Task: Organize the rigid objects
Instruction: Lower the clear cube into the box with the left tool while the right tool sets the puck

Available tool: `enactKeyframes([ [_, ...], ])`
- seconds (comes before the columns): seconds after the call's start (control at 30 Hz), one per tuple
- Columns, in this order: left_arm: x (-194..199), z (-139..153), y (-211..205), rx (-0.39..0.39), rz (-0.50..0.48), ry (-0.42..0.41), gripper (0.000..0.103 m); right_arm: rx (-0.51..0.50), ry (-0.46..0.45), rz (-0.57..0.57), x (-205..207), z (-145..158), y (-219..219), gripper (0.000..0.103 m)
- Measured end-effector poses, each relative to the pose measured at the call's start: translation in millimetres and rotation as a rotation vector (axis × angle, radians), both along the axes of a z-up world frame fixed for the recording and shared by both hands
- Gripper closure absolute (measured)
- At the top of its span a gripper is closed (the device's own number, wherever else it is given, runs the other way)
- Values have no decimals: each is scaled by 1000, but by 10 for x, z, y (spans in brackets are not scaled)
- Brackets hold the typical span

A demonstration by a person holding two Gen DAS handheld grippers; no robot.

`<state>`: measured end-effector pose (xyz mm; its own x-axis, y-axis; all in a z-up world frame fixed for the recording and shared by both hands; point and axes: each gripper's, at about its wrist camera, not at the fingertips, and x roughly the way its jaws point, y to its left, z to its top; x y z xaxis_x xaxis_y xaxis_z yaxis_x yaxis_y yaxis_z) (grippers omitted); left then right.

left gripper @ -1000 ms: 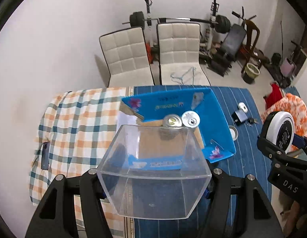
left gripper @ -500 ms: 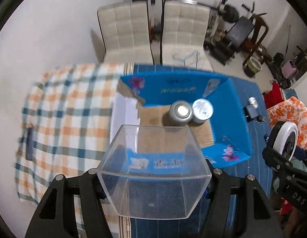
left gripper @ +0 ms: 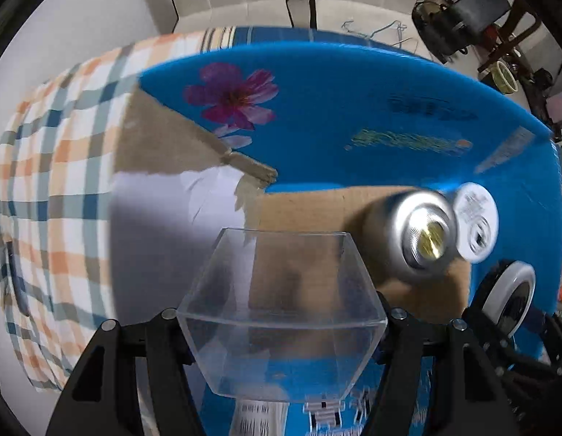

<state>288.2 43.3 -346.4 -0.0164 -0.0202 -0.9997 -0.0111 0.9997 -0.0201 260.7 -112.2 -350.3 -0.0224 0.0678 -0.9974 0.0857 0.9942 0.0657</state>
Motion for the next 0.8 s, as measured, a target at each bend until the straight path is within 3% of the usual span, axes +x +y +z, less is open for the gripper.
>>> enactKeyframes([
  [0.2,93,-126,-36,-3,-18,14,40,-37,48,20,127,-298,50,25],
  [0.5,174,-223,-23,-11,-13,72,40,-44,50,24,260,-406,93,25],
  [0.63,197,-158,-21,-51,-11,58,23,-32,60,18,313,-445,123,25],
  [0.77,148,-35,-47,-17,-30,35,17,-26,72,21,336,-488,99,23],
  [0.8,120,-3,-38,-12,-29,34,15,-24,65,19,332,-485,84,19],
])
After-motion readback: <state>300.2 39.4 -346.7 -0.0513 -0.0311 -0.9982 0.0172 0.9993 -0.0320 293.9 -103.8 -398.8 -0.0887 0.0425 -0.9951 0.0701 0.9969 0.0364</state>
